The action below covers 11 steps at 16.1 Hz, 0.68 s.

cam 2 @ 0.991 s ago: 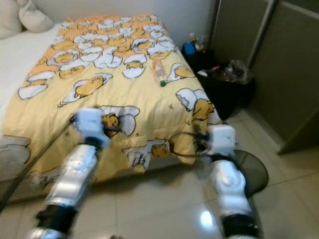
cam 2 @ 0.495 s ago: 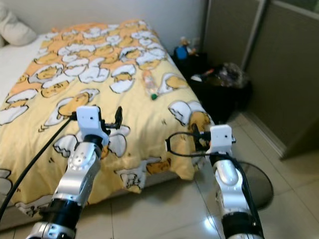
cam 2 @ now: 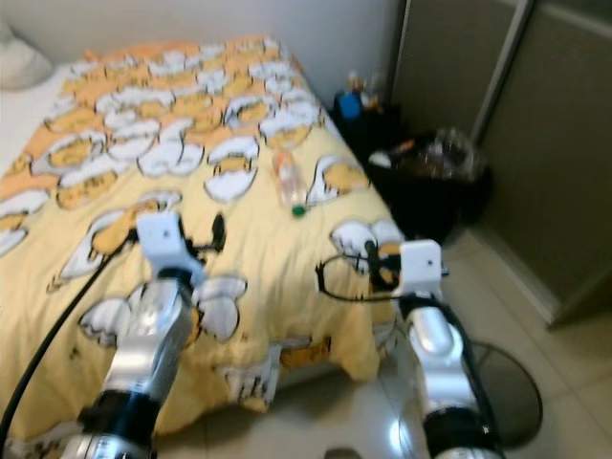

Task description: Clean up the room

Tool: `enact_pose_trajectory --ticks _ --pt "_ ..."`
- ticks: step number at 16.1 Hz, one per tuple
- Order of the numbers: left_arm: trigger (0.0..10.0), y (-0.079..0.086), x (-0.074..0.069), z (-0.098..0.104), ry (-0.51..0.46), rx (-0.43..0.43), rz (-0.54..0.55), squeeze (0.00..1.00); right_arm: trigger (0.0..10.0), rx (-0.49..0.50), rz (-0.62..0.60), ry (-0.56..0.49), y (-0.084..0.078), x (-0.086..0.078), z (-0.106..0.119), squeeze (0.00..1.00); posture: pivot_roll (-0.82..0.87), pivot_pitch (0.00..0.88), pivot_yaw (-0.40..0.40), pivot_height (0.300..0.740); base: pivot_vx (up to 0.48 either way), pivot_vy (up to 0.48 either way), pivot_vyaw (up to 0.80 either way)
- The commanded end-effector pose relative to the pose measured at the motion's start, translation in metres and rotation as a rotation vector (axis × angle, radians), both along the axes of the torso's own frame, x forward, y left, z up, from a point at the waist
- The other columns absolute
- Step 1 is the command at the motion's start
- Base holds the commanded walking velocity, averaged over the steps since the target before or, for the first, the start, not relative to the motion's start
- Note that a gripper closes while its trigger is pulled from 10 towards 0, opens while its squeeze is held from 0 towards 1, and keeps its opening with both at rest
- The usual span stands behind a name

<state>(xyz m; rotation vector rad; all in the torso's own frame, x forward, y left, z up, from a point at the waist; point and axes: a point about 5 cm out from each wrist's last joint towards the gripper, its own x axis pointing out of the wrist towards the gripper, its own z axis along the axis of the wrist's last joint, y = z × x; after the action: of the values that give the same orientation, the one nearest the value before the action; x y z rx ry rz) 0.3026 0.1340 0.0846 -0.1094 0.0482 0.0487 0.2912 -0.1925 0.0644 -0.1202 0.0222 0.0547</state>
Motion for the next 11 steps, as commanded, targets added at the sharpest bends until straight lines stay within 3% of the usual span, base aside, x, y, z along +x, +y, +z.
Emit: enact_pose_trajectory --ticks 1,2,5,11 --pt "10.0 0.013 -0.003 -0.001 0.006 0.033 0.030 0.00 10.0 0.013 0.020 0.000 0.006 0.003 0.002 0.00 -0.18 0.000 0.058 0.740 0.480 0.000 0.68" --pt "10.0 0.011 -0.007 -0.003 0.000 0.071 0.002 0.00 10.0 0.005 0.016 0.003 0.003 0.004 0.003 0.00 -0.17 0.000 0.054 0.740 0.465 0.000 0.65" --pt "10.0 -0.001 -0.002 0.006 -0.041 0.101 -0.044 0.00 10.0 0.003 0.017 0.003 0.002 0.006 0.003 0.00 -0.17 0.000 0.050 0.740 0.419 -0.172 0.58" --pt "10.0 -0.004 0.000 0.010 -0.057 0.124 -0.055 0.00 10.0 0.012 -0.010 -0.008 -0.003 0.014 0.010 0.00 -0.17 0.000 0.057 0.740 0.399 -0.264 0.00"
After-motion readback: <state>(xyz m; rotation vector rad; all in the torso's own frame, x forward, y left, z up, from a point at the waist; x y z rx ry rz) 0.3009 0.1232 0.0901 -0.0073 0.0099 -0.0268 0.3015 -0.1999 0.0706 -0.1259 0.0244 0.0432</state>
